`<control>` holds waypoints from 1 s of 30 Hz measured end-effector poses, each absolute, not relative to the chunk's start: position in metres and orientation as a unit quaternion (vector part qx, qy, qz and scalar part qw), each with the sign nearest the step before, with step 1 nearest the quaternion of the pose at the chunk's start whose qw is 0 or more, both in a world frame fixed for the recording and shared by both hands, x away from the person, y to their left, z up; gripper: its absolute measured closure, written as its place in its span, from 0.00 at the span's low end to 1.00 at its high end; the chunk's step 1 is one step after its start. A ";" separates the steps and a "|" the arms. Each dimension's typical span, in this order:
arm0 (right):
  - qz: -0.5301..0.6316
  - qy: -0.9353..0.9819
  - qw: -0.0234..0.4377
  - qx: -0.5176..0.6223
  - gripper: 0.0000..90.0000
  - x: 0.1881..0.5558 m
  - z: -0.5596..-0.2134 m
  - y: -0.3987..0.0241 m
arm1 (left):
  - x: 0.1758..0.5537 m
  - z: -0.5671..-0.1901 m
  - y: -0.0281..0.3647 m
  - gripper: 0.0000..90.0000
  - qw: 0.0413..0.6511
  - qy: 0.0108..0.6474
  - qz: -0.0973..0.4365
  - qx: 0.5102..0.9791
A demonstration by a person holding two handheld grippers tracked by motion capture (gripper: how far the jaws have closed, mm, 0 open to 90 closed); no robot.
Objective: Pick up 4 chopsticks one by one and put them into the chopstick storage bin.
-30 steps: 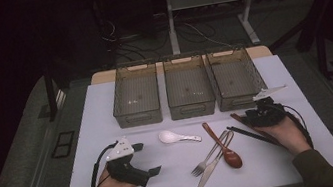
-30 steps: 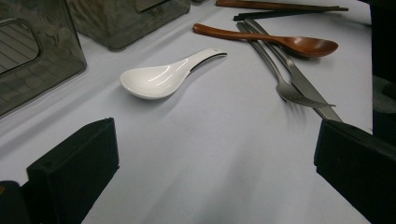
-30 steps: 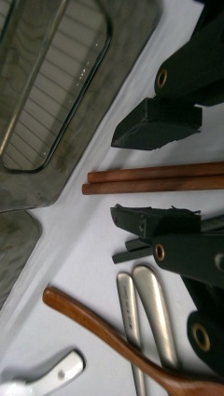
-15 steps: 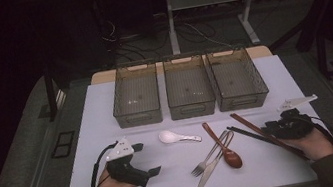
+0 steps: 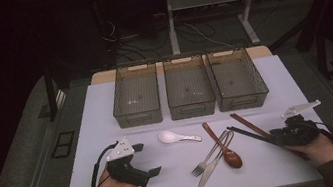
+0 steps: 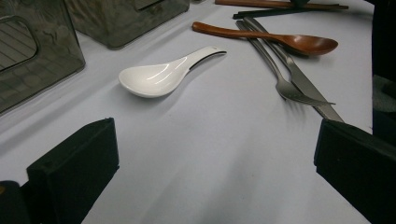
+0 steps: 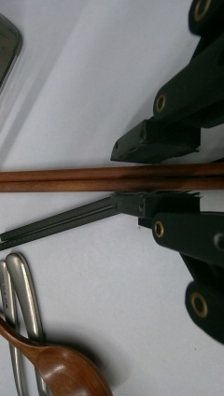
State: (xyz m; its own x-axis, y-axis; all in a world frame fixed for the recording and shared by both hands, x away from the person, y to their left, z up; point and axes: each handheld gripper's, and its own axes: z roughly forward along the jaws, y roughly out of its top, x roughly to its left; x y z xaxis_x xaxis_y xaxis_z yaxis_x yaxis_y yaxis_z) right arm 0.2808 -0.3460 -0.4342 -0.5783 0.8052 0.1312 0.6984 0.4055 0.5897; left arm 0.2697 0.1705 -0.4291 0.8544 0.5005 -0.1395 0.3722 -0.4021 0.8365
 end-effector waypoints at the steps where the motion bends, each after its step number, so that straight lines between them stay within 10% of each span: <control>1: 0.307 0.834 0.086 0.450 0.83 0.281 -0.434 -0.346 | 0.270 -0.429 0.170 0.00 0.480 0.261 0.067 0.835; 30: 0.313 0.836 0.122 0.434 0.80 0.290 -0.431 -0.362 | 0.270 -0.429 0.170 0.00 0.480 0.260 0.067 0.835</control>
